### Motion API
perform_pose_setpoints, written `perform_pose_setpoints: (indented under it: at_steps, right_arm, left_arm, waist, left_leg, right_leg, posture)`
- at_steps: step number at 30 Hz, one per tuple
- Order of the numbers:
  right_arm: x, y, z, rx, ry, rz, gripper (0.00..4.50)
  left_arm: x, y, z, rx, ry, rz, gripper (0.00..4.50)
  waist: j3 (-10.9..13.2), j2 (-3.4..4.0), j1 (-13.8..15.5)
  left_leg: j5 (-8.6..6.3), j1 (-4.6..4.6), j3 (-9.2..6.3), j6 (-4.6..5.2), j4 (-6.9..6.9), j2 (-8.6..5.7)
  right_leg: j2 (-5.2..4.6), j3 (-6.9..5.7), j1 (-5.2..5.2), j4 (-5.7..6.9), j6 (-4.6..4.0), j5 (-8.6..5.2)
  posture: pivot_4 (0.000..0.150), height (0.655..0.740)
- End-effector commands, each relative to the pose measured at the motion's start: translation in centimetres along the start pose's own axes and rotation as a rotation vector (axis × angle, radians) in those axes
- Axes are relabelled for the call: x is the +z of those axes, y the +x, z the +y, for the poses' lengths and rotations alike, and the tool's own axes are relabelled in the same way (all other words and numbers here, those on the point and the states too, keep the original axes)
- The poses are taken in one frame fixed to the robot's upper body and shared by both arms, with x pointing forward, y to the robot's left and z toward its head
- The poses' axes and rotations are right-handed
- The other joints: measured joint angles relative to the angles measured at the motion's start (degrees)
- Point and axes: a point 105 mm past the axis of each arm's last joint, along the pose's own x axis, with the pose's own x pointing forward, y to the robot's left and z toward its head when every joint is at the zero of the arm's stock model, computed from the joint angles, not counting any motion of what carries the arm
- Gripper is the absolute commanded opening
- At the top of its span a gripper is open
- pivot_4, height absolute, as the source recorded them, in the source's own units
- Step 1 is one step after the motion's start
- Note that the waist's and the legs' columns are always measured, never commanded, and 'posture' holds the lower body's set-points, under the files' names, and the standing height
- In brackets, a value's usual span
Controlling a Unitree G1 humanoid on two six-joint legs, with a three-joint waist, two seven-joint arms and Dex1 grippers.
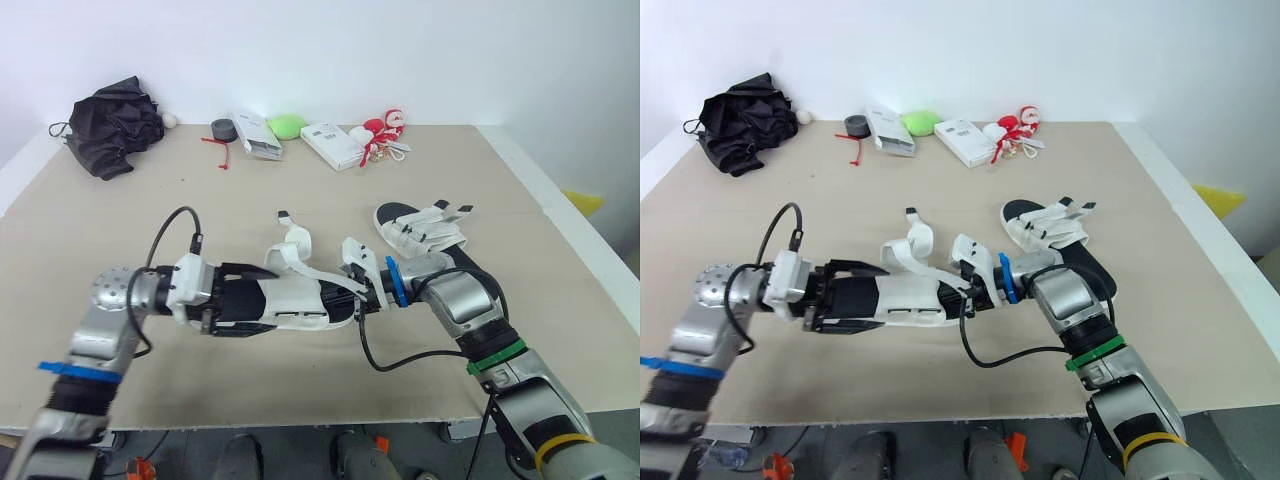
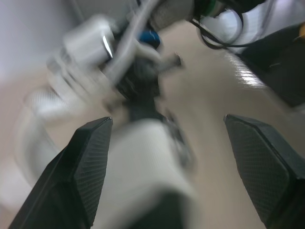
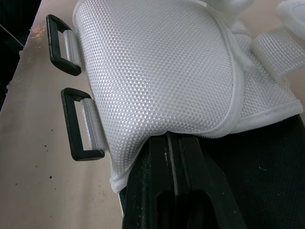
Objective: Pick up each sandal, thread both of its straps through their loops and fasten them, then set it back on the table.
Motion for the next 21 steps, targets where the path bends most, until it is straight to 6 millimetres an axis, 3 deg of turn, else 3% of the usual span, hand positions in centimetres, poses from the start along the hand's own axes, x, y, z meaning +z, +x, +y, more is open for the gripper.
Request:
perform_pose_setpoints:
  at_steps: [1,7,12,17,21]
  right_arm:
    - [-4.4,0.7,0.4,0.009,0.106,0.139,0.00]
    - [-4.2,0.9,0.3,0.013,0.103,0.137,0.00]
    - [-4.0,0.9,0.2,0.012,0.099,0.136,0.00]
    - [-3.9,0.9,0.0,0.004,0.095,0.135,0.00]
    - [-3.8,1.0,-0.1,-0.006,0.095,0.129,0.00]
  left_arm:
    - [3.1,0.2,-0.4,0.000,-0.463,-0.145,3.92]
    - [4.6,2.2,-0.3,-0.022,-0.836,-0.261,3.92]
    - [2.4,4.9,-1.7,-0.020,-1.053,-0.085,3.92]
    - [3.0,6.9,1.7,0.116,-1.210,-0.192,3.92]
    - [4.5,8.2,2.5,0.113,-1.268,-0.291,3.92]
  waist:
    - [0.01,-0.03,0.11]
    - [0.01,-0.06,0.12]
    - [0.01,-0.05,0.03]
    - [0.01,-0.05,0.16]
    - [0.00,-0.09,0.19]
  left_leg:
    - [0.00,0.00,-0.05,0.00,0.01,0.00]
    - [0.00,0.02,-0.19,0.00,0.05,-0.03]
    - [-0.01,0.03,-0.28,0.00,-0.01,-0.01]
    - [0.00,0.06,-0.39,-0.02,0.06,-0.02]
    - [0.00,0.13,-0.37,-0.03,0.07,-0.06]
  right_leg:
    - [0.00,-0.06,0.01,0.02,-0.06,-0.06]
    - [0.01,-0.12,0.10,0.03,-0.08,-0.09]
    - [0.12,-0.12,0.10,0.04,0.12,0.01]
    - [0.17,-0.13,0.16,0.12,0.03,0.04]
    - [0.16,-0.06,0.25,0.12,0.06,0.05]
  posture:
    - [0.150,0.7380]
    - [0.150,0.7380]
    - [0.150,0.7380]
    - [0.150,0.7380]
    - [0.150,0.7380]
